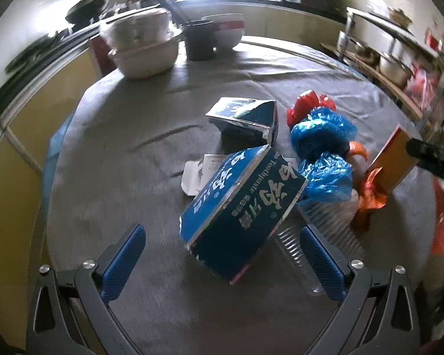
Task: Collect trash
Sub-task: 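Grasp the blue toothpaste box with the left tool while the right tool grasps the red-white medicine box, then carry both boxes to the red basket and open both tools to drop them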
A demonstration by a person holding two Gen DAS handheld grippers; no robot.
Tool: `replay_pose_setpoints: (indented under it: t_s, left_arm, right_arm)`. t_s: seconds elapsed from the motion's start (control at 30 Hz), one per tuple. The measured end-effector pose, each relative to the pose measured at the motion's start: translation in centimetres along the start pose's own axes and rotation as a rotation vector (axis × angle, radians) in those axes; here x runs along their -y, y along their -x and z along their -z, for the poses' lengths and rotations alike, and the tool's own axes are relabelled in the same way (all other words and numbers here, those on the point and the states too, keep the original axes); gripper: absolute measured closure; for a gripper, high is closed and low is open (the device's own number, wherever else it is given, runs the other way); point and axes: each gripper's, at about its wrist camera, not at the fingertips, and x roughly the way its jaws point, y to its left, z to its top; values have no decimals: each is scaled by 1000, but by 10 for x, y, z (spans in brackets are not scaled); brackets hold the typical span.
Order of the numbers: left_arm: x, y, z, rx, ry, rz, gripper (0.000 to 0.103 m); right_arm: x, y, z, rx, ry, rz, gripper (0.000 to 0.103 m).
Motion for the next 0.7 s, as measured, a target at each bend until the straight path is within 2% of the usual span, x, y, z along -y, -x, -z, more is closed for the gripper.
replay_pose_setpoints:
  t_s: [0.03,0.07,0.13,0.23,0.3,0.47,0.53,0.7]
  left_arm:
    - [1,-2,0,4,-15,-1,4]
    - [0,-3,0,4,-21,6,8]
    - [-2,-8,1,-9,-23,37,31]
    - [-6,-18,3,-37,-13,44,51]
    - [-8,-19,5,-34,-7,31,58]
    - [-14,2,9,30,41,57,59]
    - [-12,13,9,56,40,43,59]
    - [19,47,2,131,0,67,59]
  right_arm:
    - [1,-4,0,-13,-1,-2,42]
    - [3,-7,1,-22,-8,-9,46]
    - [6,-6,3,-6,-25,-21,47]
    - [8,-2,5,9,-17,-25,47]
    - [10,5,8,27,-19,-28,47]
    - [17,29,13,86,-12,-24,47]
    - [21,40,15,111,-16,-24,47]
    - [41,72,23,190,-44,-15,47]
